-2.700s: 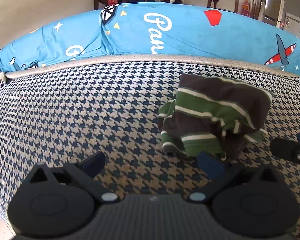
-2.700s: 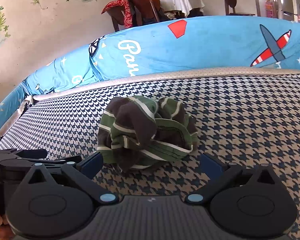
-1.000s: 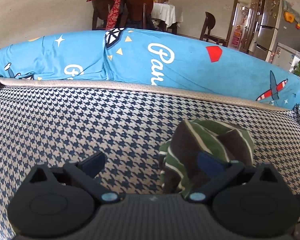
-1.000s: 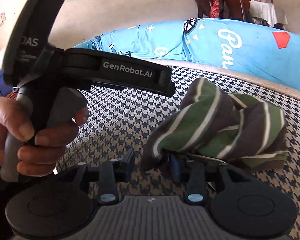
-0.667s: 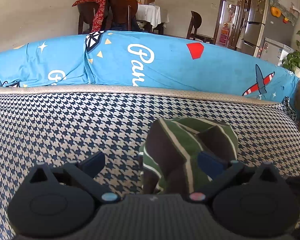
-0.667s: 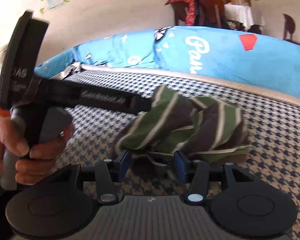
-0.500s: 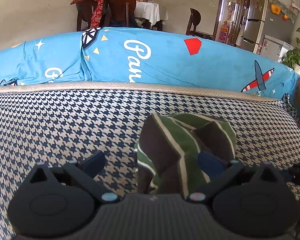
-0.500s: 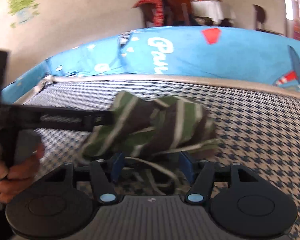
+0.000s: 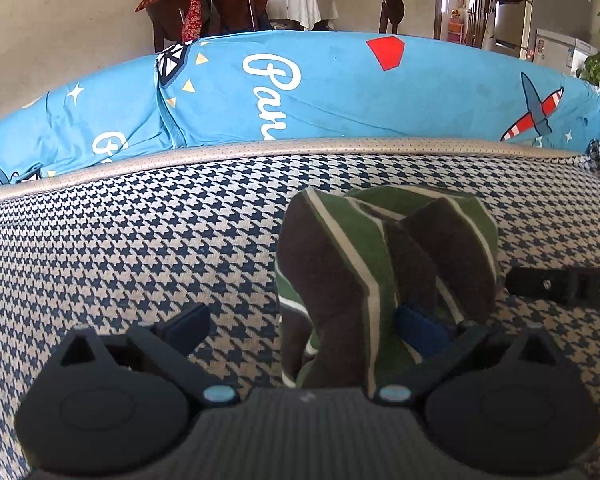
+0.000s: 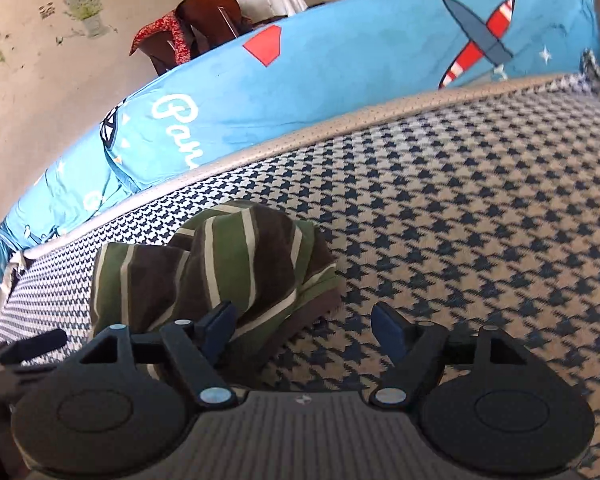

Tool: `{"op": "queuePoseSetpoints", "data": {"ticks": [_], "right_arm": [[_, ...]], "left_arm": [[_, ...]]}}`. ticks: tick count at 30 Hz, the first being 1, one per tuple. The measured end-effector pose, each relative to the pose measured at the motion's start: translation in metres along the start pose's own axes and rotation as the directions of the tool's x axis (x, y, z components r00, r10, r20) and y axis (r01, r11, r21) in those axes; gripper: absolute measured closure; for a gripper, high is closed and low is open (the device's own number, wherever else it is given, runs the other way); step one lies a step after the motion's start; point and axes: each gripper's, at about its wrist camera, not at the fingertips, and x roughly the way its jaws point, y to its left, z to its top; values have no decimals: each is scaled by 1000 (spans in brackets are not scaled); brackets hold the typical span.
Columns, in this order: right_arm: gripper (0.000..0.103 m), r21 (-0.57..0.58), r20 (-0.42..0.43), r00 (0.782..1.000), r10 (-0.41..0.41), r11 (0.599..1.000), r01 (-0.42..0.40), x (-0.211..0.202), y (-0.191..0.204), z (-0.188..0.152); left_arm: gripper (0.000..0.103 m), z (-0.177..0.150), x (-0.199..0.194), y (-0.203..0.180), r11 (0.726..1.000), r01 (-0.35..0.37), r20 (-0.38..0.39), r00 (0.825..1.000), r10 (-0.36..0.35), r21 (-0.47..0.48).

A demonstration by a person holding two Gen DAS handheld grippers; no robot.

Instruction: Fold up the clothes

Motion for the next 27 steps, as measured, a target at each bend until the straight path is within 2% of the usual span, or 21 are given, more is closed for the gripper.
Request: {"op": "queuePoseSetpoints", "data": {"ticks": [4, 10, 12, 14, 15, 17, 19, 21, 27], "right_arm": [[21, -1, -37, 999, -3, 1000, 3, 19, 8, -2], [22, 29, -56, 998, 40, 999, -38, 39, 15, -7], [31, 28, -50, 997, 60, 998, -59, 43, 18, -7], [48, 31, -43, 996, 82, 996, -81, 44, 21, -7], [52, 28, -36, 995, 91, 996, -90, 43, 22, -6], [67, 16, -20, 994, 107, 994, -107, 41, 26, -5], [76, -13, 2, 992, 123, 992, -123, 36, 31, -4], [80, -43, 22, 989, 144, 989, -143, 30, 37, -3], [83, -106, 66, 967, 244, 966, -237, 16, 51, -1]], "left_arm": [[0, -2, 2, 2, 1000, -9, -15, 1000, 9, -5], [0, -2, 4, 6, 999, -35, -35, 999, 34, -19], [0, -2, 5, 8, 999, -40, -43, 998, 39, -25], [0, -3, 5, 10, 999, -43, -45, 998, 42, -30], [0, -3, 4, 11, 998, -47, -42, 998, 45, -32], [0, -3, 2, 12, 998, -54, -38, 998, 53, -35], [0, -2, -1, 15, 997, -67, -25, 997, 66, -43], [0, -1, -4, 19, 995, -82, -9, 997, 81, -56], [0, 2, -12, 40, 984, -135, 22, 990, 138, -113]]}}
